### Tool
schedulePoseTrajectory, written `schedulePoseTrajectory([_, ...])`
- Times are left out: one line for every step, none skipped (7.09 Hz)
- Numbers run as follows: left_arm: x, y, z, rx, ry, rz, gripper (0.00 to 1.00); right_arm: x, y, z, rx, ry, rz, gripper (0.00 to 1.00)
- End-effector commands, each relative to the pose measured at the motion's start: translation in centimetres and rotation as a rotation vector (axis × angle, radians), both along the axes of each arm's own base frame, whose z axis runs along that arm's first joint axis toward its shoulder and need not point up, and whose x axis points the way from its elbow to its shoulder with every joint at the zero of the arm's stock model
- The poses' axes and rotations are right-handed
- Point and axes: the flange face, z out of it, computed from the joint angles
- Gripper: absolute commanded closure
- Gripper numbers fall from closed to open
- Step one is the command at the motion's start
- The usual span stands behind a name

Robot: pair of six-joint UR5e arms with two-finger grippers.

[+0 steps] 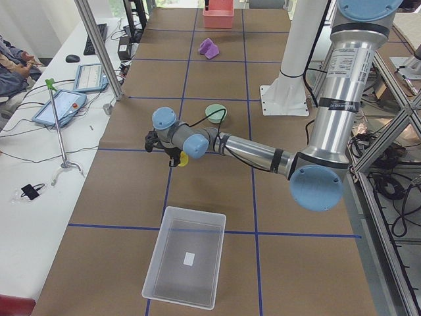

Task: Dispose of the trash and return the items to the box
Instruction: 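Lift the yellow cup with the left gripper toward the clear bin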

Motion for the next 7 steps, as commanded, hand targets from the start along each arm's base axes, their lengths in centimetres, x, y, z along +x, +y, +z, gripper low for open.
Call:
schedulePoseTrajectory([-12.6, -0.6, 7.4, 0.087, -0.060, 0.054, 1.00, -1.7, -0.3, -1.0, -0.027, -0.019, 0.006, 0.00])
schedulePoseTrajectory([-17.1, -0.6, 11.1, 0.112, -0.068, 0.065, 1.00, -2.5, -0.3, -1.5, -0.036, -0.026, 0.006, 0.00])
schedulePoseTrajectory([-18.4, -0.4, 12.8, 0.110, -0.069, 0.066, 1.00, -3.0, -0.5, -1.8, -0.037, -0.027, 0.003, 0.00])
schedulePoseTrajectory([-18.4, -0.1, 13.9, 0.101, -0.069, 0.073, 1.00, -3.2, -0.5, -2.1, -0.038, -0.028, 0.005, 0.00])
schedulePoseTrajectory([-18.4, 0.6, 16.5, 0.055, -0.068, 0.072, 1.00, -3.5, -0.5, -2.1, -0.038, -0.028, -0.001, 0.00])
schedulePoseTrajectory([-18.4, 0.7, 17.1, 0.042, -0.066, 0.056, 1.00, -3.7, -0.5, -2.1, -0.038, -0.028, -0.006, 0.00])
schedulePoseTrajectory([-18.3, 1.6, 17.6, 0.006, -0.064, 0.031, 1.00, -3.8, -0.4, -2.0, -0.040, -0.027, -0.007, 0.00])
